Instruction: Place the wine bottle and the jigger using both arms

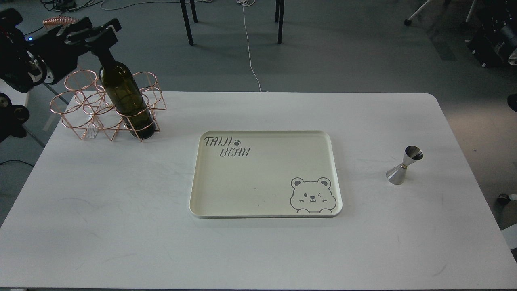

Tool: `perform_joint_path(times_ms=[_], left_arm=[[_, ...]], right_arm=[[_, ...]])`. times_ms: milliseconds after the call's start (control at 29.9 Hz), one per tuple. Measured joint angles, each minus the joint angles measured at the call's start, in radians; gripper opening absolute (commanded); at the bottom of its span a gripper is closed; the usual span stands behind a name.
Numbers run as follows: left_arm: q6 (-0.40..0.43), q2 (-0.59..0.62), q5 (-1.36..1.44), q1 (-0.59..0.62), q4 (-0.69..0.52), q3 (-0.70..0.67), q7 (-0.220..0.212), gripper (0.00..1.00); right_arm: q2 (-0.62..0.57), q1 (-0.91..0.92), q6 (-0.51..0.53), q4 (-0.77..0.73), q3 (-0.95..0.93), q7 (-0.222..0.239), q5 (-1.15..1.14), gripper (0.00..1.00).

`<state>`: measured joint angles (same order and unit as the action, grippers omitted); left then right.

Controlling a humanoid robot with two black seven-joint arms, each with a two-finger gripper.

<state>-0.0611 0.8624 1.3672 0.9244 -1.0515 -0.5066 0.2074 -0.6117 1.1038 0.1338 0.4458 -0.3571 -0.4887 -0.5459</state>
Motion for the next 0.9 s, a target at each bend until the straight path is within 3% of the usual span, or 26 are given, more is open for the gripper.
perform_joint_path(times_ms=[368,602,769,903], left_arm=[[0.036,0.057,-0.919,-0.004,0.132,0.003,0.005,0.98],[0.248,-0.002,-1.372,-0.015,0.318,0.003,0.070,0.98],[0.396,-0.083,-1.583,-0.032,0.482,0.002,0.080,0.98],[0.499,-0.141,-1.732,-0.057,0.591,0.001,0.076,0.98]], right_arm=[[-0.011,-0.028,-0.014,-0.005,-0.049,0.000,0.222,0.99],[-0.004,-0.091,-0.008,-0.005,-0.052,0.000,0.449,0.99],[0.000,-0.129,0.009,-0.005,-0.054,0.000,0.595,0.99],[0.001,-0.169,0.080,-0.007,-0.055,0.019,0.713,0.99]])
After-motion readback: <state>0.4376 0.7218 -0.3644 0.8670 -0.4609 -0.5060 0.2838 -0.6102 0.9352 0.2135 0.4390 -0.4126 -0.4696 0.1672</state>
